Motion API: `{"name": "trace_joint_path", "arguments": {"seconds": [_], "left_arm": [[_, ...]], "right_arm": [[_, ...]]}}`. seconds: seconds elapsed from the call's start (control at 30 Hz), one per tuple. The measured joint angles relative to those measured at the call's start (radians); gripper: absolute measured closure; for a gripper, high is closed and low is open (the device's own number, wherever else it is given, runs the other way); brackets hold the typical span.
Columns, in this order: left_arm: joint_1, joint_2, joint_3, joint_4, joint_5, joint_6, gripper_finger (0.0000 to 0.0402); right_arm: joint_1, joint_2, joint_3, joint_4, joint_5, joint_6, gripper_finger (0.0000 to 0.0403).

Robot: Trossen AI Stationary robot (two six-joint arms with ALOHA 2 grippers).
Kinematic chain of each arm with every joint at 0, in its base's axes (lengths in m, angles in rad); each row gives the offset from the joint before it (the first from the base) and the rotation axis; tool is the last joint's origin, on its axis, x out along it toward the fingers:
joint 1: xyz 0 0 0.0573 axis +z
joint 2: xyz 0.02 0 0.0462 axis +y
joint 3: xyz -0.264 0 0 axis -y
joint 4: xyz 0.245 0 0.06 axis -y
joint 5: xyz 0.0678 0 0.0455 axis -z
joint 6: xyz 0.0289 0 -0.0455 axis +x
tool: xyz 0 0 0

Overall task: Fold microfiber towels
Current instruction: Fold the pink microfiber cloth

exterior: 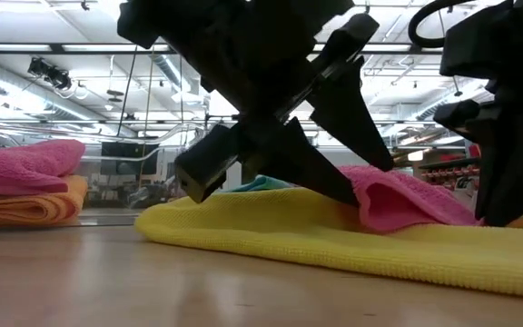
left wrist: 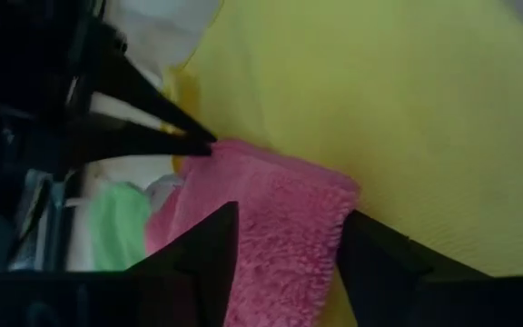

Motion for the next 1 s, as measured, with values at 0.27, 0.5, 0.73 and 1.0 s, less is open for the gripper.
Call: {"name": "trace_joint_path", "arguments": {"seconds": [0.27, 0.5, 0.73, 1.0], "left_arm": [[0.011, 0.0, 0.0, -0.005, 0.051, -0.173, 0.0344], [0.036, -0.063, 0.002, -0.079, 0.175, -0.437, 0.0375], [0.041, -0.079, 0.002, -0.131, 0.264, -0.726, 0.039], [0.001, -0.103, 0.015, -0.118, 0.262, -0.942, 0.0381]], "right_arm": [[-0.001, 0.0, 0.091, -0.159, -0.03, 0.013, 0.0321], [0.033, -0.002, 0.183, -0.124, 0.044, -0.119, 0.0279], [0.034, 0.028, 0.167, 0.011, 0.053, -0.195, 0.0232], [0.063, 0.108, 0.172, 0.079, 0.139, -0.26, 0.0213]]}}
